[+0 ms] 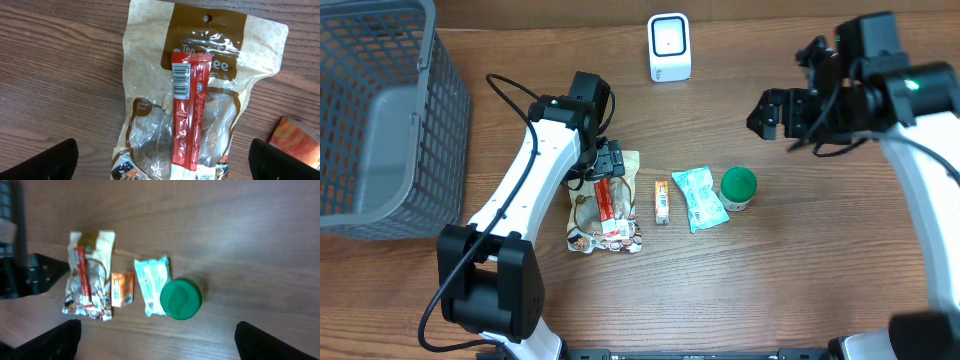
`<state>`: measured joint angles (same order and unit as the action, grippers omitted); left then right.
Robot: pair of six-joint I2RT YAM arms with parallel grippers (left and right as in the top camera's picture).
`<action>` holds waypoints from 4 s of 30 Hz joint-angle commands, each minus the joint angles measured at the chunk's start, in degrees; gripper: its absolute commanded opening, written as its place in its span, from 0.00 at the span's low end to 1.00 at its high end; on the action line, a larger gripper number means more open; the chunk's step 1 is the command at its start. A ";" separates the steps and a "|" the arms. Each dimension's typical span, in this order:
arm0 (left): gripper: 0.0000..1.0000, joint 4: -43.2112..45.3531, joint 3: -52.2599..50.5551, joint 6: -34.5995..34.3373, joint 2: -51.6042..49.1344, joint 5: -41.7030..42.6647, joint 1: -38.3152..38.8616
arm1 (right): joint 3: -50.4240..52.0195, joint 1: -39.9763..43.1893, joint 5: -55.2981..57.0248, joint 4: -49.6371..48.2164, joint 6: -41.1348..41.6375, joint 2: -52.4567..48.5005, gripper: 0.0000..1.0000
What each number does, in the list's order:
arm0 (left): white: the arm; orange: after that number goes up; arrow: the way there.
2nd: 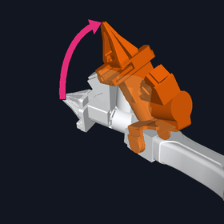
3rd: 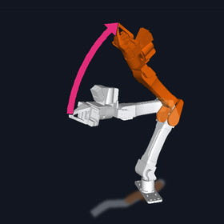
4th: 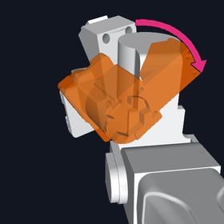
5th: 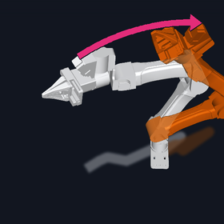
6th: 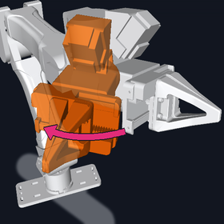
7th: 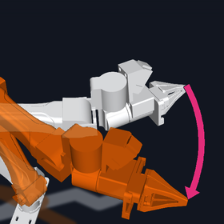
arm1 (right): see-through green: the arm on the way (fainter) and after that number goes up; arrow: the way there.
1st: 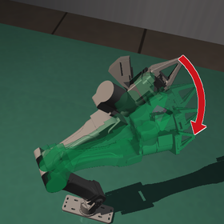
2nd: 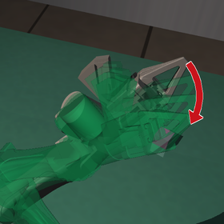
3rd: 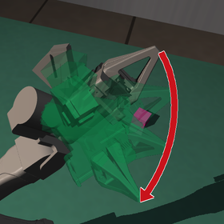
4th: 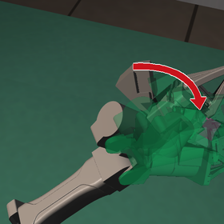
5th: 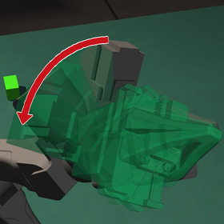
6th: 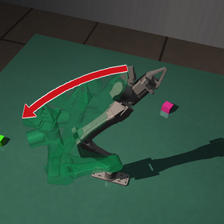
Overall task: Scan the item barcode
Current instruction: 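Move the right gripper left toward the green-lidded jar, then grasp the green-lidded jar with the right gripper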
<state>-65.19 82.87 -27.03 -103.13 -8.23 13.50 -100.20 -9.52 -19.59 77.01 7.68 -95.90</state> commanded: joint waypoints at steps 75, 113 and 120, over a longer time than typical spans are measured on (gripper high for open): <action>0.99 -0.13 0.76 -0.85 0.61 -0.52 0.02 | 26.01 -14.88 28.17 -19.82 17.55 -6.78 1.00; 1.00 -0.13 0.76 -0.85 0.61 -0.52 0.02 | 30.42 -14.86 28.11 -24.09 17.59 -6.80 0.84; 1.00 -0.13 0.76 -0.85 0.61 -0.52 0.02 | 32.76 -14.86 28.13 -26.05 17.59 -6.80 0.83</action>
<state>-65.19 82.87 -27.05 -103.13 -8.23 13.50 -68.69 -24.40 7.90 51.51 25.28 -103.04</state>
